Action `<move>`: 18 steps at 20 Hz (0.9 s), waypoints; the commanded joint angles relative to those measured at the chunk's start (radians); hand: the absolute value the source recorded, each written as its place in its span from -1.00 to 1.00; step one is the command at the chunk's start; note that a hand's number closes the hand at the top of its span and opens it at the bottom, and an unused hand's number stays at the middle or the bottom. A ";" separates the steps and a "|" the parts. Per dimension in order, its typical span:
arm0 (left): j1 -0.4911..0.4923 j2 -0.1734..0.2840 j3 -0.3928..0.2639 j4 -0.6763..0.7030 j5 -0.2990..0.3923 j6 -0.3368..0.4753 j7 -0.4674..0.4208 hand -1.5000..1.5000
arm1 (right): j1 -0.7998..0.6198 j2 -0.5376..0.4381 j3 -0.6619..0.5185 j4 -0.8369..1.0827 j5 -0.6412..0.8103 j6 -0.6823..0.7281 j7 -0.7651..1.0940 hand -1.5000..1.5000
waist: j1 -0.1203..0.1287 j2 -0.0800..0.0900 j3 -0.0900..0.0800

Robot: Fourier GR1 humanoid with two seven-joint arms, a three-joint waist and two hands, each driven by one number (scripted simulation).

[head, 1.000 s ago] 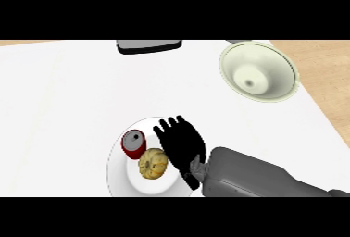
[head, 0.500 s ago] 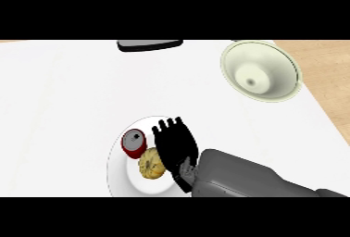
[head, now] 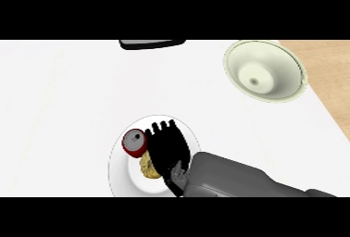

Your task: Pick the squash from the plate and place it in the bowl

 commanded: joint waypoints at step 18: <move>-1.070 0.214 0.234 0.342 -0.014 -0.163 -0.230 0.00 | 0.091 0.080 -0.039 0.086 0.088 -0.005 0.231 -1.00 | 0.134 0.051 0.027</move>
